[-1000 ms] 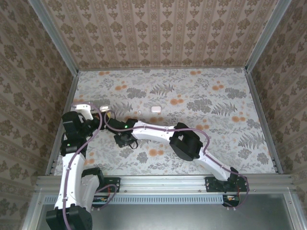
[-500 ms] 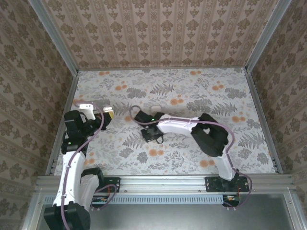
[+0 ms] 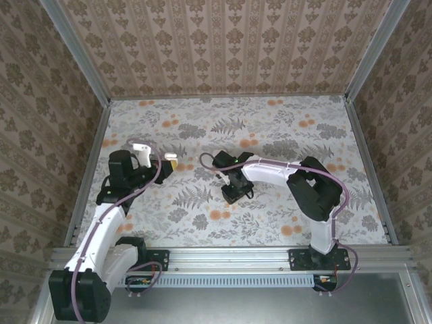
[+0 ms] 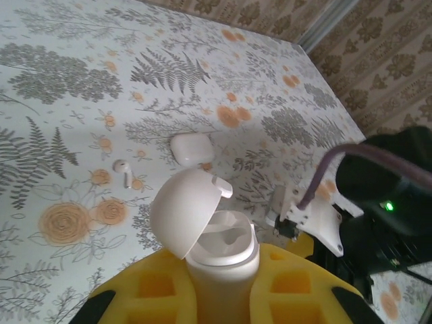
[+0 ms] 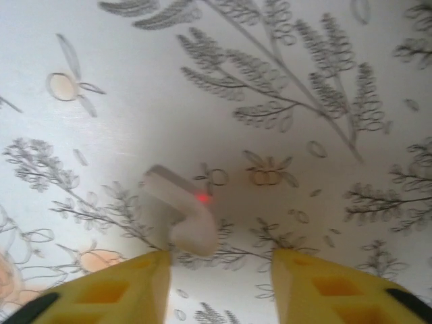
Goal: Insert the wireless bluetooth earbuds into the charging case
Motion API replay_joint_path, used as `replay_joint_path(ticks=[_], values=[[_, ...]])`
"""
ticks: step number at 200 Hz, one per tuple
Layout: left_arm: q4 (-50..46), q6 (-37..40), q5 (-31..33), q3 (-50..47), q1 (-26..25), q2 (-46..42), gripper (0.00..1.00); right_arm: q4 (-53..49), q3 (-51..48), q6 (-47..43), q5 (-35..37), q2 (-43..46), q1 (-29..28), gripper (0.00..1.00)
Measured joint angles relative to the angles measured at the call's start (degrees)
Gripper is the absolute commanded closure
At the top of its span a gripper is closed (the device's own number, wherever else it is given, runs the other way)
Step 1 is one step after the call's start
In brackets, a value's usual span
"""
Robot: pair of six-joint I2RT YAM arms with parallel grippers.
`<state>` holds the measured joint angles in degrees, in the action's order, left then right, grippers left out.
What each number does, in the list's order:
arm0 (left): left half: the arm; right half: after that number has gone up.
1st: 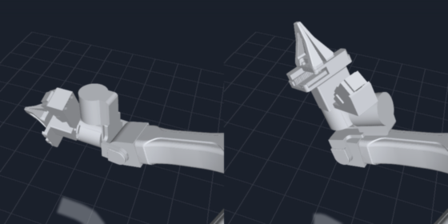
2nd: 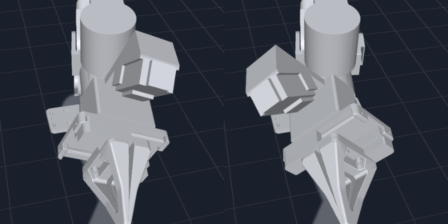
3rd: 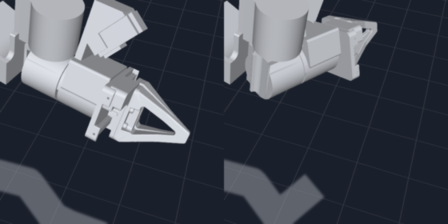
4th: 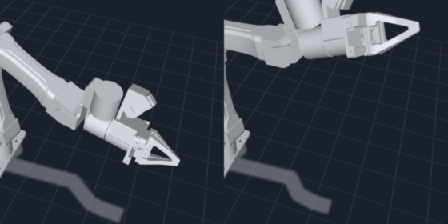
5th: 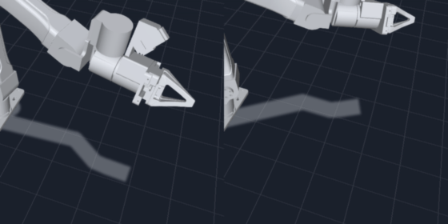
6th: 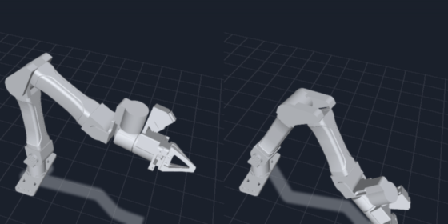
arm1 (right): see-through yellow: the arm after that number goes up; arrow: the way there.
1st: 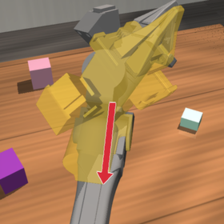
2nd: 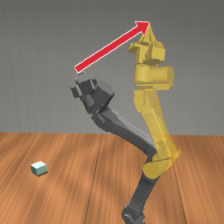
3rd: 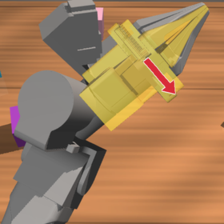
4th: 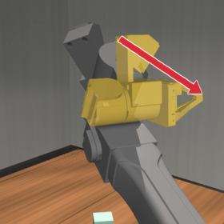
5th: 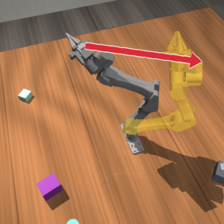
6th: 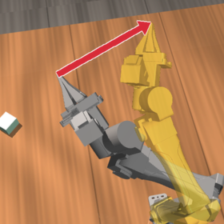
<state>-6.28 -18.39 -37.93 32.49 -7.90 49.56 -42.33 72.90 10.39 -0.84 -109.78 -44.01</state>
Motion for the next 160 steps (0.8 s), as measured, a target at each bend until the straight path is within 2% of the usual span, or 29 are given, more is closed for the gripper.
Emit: replay_joint_path(ticks=[18,47,83,119,160], values=[[0.8,0.0,0.3,0.0,-1.0,0.0,1.00,0.5,-0.9,0.2,-0.1,2.2,2.9,0.48],[2.1,0.1,0.5,-0.3,-1.9,0.1,1.00,2.5,-3.8,4.9,0.0,11.3,7.5,0.48],[3.8,0.2,0.7,-0.5,-3.4,1.6,1.00,8.2,-9.2,13.6,-1.8,19.4,7.3,0.49],[4.6,0.2,0.7,-0.5,-4.9,3.6,1.00,11.2,-12.6,24.7,-2.6,18.3,5.1,0.52],[5.4,0.5,1.2,-0.6,-6.9,4.2,1.00,14.4,-13.0,36.0,-2.7,12.5,1.4,0.54]])
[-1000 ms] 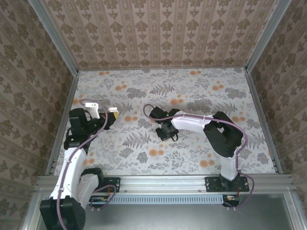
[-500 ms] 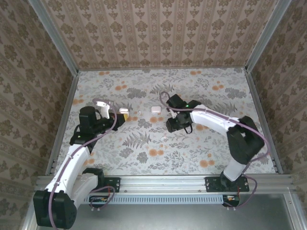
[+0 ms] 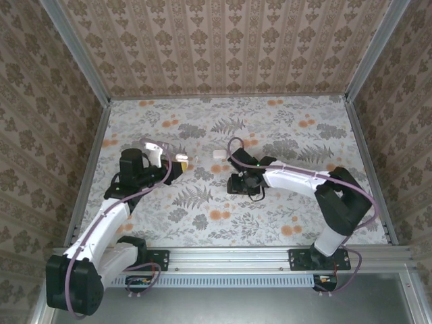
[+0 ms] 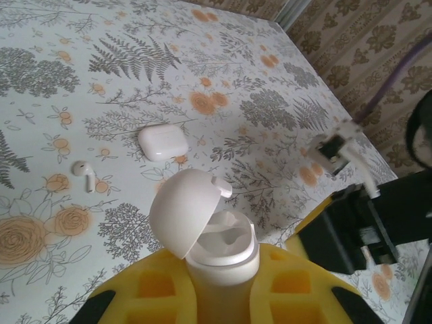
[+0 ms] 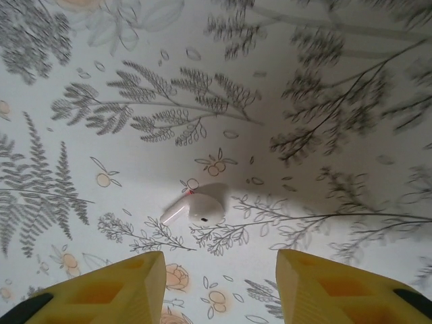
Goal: Insert the wireless bluetooth earbuds into the charging case
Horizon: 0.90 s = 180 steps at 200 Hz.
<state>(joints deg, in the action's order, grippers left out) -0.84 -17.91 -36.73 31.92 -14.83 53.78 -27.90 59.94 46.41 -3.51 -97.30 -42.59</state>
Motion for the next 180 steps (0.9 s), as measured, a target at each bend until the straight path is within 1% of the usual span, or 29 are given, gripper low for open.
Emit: replay_joint_path(ticks=[33,82,109,135,162,180], values=[[0.1,0.4,0.9,-0.1,-1.3,0.0,1.00,-0.3,1.9,3.5,0.0,-5.5,-0.8,0.57],[0.9,1.3,1.1,-1.1,-2.7,-0.3,1.00,-1.1,5.4,4.8,0.1,-8.3,-0.8,0.62],[2.7,2.7,-1.2,-2.1,-3.1,-0.9,1.00,-2.5,6.5,4.5,0.5,-9.0,-0.7,0.69],[7.2,5.0,-5.0,-4.1,-3.3,-3.5,1.00,-2.0,6.6,3.2,1.3,-9.0,-0.7,0.76],[13.0,6.6,-7.7,-6.8,-4.1,-6.4,1.00,-1.0,6.5,1.6,2.3,-8.7,-0.7,0.80],[14.5,8.5,-9.3,-7.0,-4.5,-6.6,1.00,-1.0,6.3,0.2,3.1,-8.0,-0.7,0.81]])
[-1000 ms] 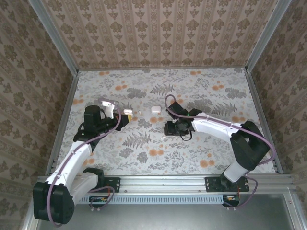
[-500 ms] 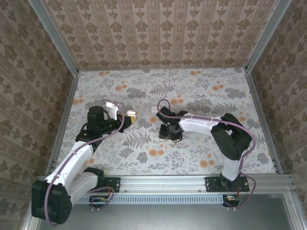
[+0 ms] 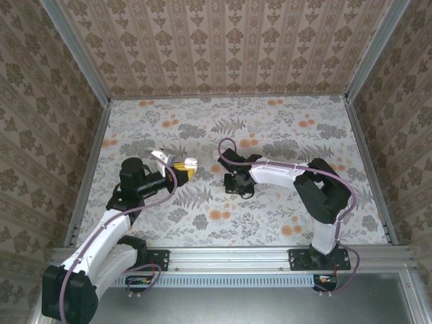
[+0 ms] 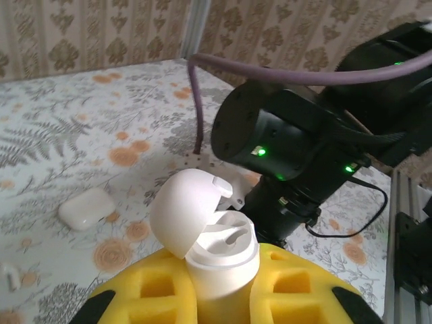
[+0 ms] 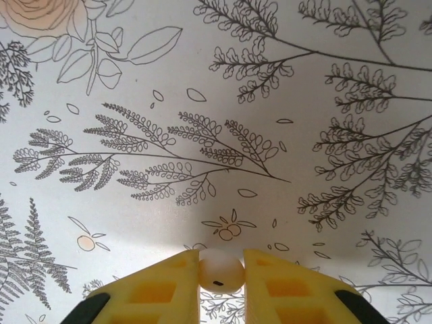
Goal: Insert the wireless bluetooth earbuds into the charging case
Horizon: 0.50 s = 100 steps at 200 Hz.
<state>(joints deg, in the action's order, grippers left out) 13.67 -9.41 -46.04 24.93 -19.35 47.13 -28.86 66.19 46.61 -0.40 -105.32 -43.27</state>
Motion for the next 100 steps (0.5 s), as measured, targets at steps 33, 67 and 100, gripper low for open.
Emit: replay_joint_path(ticks=[33,67,100], values=[[0.2,1.8,-1.2,0.0,-0.6,0.7,1.00,0.0,0.0,-2.5,0.9,2.1,0.0,0.83],[0.2,2.2,-1.0,0.0,-0.6,1.4,1.00,-0.3,-0.1,-4.9,2.5,5.0,-0.1,0.84],[1.6,2.1,-0.6,-0.2,-1.0,1.6,1.00,-1.5,-1.1,-7.8,6.5,11.1,-1.1,0.85]])
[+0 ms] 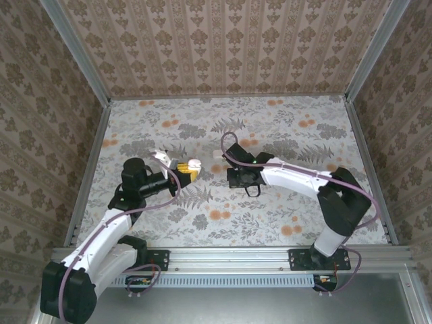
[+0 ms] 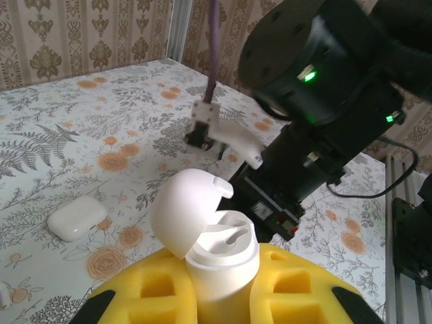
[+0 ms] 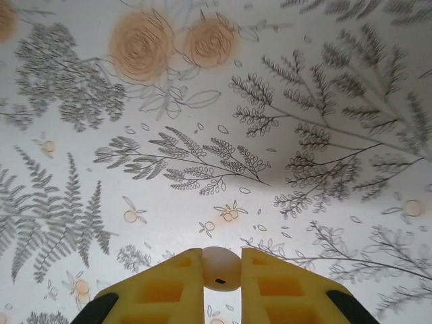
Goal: Insert the wireless bluetooth earbuds into the charging case
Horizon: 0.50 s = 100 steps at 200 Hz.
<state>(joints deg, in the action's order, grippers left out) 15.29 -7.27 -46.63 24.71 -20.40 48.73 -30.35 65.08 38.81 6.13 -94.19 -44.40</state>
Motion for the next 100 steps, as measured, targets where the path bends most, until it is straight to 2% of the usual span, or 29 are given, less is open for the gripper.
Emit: replay_joint_path(ticks=[66,100], values=[[5.2,-1.7,0.4,0.0,-2.7,4.1,1.00,0.7,-1.1,-6.2,8.0,14.5,-5.5,0.85],[7.5,-3.3,0.3,0.0,-4.2,6.1,1.00,4.3,-1.6,-9.0,10.7,21.0,-8.9,0.85]])
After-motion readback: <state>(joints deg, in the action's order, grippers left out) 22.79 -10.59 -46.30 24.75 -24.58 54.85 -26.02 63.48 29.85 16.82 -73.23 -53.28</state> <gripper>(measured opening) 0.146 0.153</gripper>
